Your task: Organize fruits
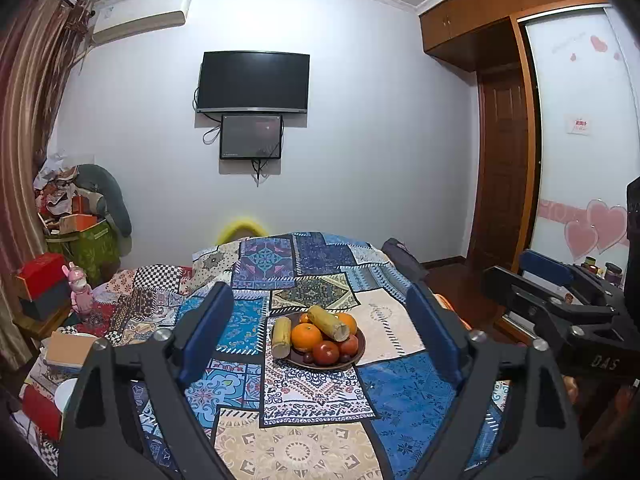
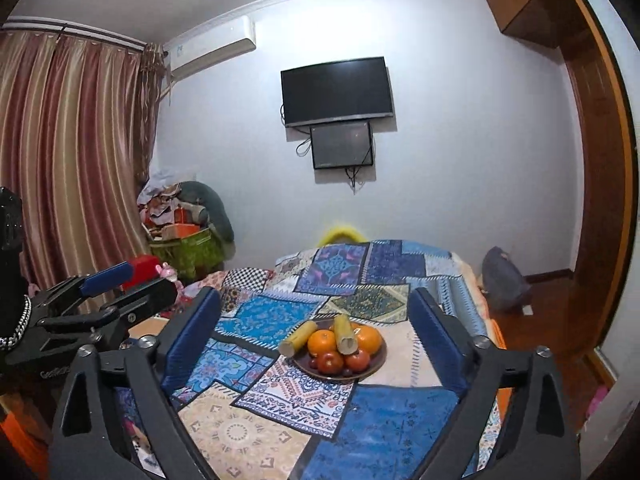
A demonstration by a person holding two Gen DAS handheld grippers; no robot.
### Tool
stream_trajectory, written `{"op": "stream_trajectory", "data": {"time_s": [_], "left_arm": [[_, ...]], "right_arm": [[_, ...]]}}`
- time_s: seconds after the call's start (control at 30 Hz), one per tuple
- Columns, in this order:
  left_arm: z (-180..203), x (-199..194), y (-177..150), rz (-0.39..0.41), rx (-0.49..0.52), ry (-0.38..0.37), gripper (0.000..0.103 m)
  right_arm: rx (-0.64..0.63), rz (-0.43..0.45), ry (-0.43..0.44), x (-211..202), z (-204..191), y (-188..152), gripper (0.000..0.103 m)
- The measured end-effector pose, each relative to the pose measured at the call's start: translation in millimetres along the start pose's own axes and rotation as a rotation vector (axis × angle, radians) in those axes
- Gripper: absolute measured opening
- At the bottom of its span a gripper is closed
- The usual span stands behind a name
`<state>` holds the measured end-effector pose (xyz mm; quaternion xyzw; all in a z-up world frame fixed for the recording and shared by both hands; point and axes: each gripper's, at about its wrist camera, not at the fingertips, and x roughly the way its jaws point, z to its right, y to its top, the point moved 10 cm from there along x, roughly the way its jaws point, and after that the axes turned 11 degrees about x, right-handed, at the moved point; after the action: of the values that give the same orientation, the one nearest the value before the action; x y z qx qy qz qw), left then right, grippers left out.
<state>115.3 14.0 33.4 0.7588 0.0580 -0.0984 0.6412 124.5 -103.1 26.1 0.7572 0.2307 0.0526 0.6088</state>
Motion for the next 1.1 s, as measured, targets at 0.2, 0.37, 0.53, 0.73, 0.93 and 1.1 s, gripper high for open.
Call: {"op": "stream_trajectory", "data": {"time_s": [0.2,0.37,0.53,0.73,0.93,1.1], "left_arm": [[-1,-9,3,0.028,0.004,0.026,0.103],[-1,-12,3,0.032,0.000,0.029,0.103],[-2,-14,4,0.039,-0.003,0.037,0.103],[-2,-17,3,0.036,0.005,0.039,0.103],[0,-17,5,0.038,0.007,0.043,0.103],[0,-14,5,0.033,0.014,0.045,0.103]], "right_arm": [[-0.004,0.024,-0.013,-4,0,2,0.103],[0.009,0.027,-0.009,-6,1,1,0.103],[0.008,0.031,-0.011,-8,2,0,0.103],[0.010,0.039,-0.018,-10,3,1,0.103],[-0.002,0.046,-0.041,-12,7,2,0.103],[-0.013,0.047,-0.049,-13,6,3,0.103]]}}
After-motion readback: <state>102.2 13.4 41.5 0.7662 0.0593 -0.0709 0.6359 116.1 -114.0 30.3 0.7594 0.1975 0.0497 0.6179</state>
